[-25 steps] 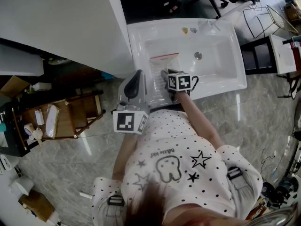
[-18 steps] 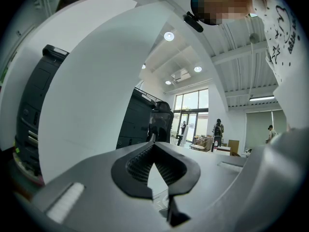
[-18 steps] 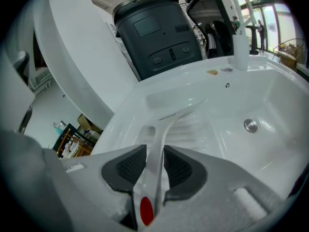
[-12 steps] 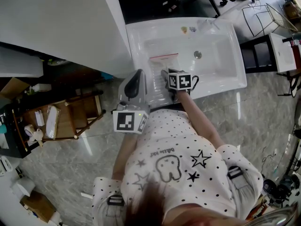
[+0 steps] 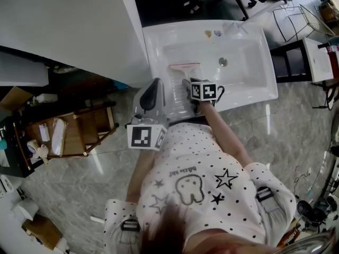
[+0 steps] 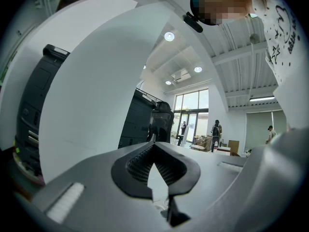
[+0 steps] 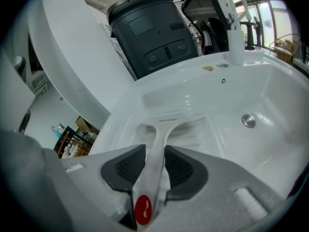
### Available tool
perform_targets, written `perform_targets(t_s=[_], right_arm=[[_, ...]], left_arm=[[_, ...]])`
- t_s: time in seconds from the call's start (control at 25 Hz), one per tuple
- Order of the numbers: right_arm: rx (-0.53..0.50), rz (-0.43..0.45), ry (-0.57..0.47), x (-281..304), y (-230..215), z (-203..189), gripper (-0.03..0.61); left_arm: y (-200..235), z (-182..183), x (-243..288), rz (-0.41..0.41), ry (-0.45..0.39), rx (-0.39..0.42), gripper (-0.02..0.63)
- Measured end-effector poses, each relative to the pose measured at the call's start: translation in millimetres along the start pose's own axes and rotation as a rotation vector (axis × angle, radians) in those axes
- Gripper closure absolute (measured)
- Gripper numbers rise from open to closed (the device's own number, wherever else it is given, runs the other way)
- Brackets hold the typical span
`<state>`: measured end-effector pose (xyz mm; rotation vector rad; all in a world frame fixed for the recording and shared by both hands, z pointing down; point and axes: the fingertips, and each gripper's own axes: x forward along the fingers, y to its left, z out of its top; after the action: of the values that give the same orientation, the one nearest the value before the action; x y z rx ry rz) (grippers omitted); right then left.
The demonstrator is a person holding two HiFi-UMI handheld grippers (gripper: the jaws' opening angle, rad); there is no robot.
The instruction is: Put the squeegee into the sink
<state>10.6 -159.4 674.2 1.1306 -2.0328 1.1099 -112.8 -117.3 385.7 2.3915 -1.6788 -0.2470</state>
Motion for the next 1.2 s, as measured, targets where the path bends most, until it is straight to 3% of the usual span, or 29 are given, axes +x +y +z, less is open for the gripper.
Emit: perform_targets(t_s=[0.8, 1.2], right_arm=[[0.003, 0.004, 0.040, 4.5, -0.8, -8.7, 0.430], [0.007, 0.032, 0.003, 0.8, 1.0, -6.9, 0.399]], left_arm=[[4.5, 1.9, -2.0, 0.013, -0.013, -0.004, 0.618], [-1.2, 0.3, -1.8, 0.006, -0.007, -0.003, 0.618]])
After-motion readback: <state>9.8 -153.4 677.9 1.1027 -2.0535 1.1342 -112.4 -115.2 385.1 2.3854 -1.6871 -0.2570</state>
